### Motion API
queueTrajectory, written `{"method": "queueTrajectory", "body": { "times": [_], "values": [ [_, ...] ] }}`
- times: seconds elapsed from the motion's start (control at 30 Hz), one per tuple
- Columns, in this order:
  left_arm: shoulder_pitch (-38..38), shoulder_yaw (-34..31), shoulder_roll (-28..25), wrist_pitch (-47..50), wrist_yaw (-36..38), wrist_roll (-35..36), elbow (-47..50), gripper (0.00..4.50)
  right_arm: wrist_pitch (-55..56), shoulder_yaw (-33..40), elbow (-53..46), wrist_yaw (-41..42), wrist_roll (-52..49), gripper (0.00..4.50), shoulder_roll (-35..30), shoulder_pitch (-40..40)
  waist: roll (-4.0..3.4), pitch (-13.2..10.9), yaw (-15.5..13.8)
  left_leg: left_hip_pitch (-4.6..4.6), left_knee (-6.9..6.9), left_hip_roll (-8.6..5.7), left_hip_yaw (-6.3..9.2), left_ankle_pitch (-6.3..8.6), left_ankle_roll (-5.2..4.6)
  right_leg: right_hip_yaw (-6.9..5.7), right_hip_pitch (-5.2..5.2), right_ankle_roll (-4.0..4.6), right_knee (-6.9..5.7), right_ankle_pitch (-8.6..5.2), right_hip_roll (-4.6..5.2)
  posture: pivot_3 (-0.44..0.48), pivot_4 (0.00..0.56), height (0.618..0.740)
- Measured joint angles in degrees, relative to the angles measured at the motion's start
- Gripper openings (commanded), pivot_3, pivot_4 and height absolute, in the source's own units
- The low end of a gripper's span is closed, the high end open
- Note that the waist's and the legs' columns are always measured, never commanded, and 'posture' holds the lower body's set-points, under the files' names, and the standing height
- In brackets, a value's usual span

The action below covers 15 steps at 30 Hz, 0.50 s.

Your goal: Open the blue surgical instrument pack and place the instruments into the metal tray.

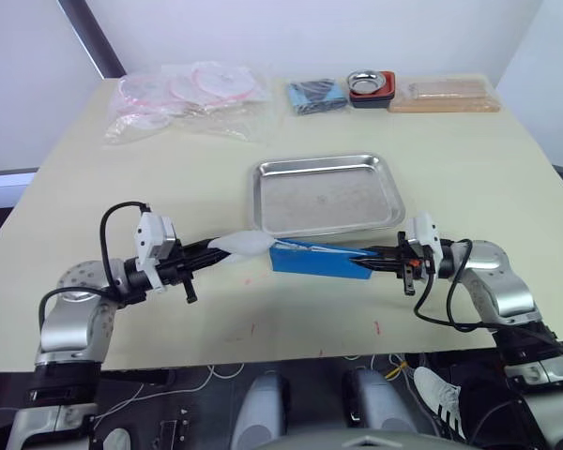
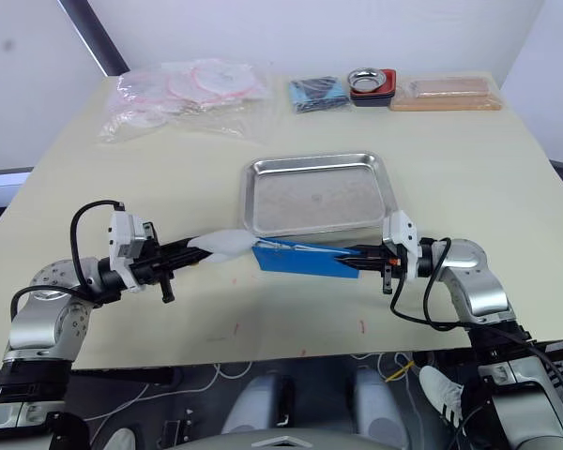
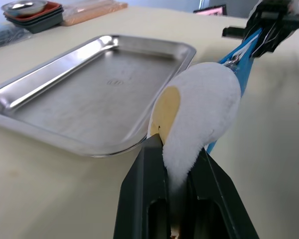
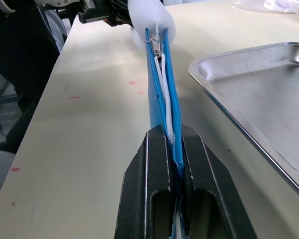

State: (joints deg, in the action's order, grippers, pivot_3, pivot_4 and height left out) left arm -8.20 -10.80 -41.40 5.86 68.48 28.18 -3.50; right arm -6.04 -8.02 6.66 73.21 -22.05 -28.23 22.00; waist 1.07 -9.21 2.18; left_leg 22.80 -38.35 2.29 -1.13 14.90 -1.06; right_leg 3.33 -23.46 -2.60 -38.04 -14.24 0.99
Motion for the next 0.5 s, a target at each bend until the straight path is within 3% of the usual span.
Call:
{"method": "queueTrajectory", "body": {
  "times": [0.5],
  "values": [
    [-2.59, 0.02, 2.45, 0.81, -2.82, 0.13, 0.69, 0.05, 0.25, 0.09, 0.19, -0.09, 0.05, 0.00, 0.03, 0.00, 0.01, 0.00, -0.06, 0.01, -0.01, 0.00, 0.01, 0.00, 0.00, -0.01, 0.00, 0.00, -0.01, 0.01, 0.00, 0.000, 0.150, 0.740]
  ]
}}
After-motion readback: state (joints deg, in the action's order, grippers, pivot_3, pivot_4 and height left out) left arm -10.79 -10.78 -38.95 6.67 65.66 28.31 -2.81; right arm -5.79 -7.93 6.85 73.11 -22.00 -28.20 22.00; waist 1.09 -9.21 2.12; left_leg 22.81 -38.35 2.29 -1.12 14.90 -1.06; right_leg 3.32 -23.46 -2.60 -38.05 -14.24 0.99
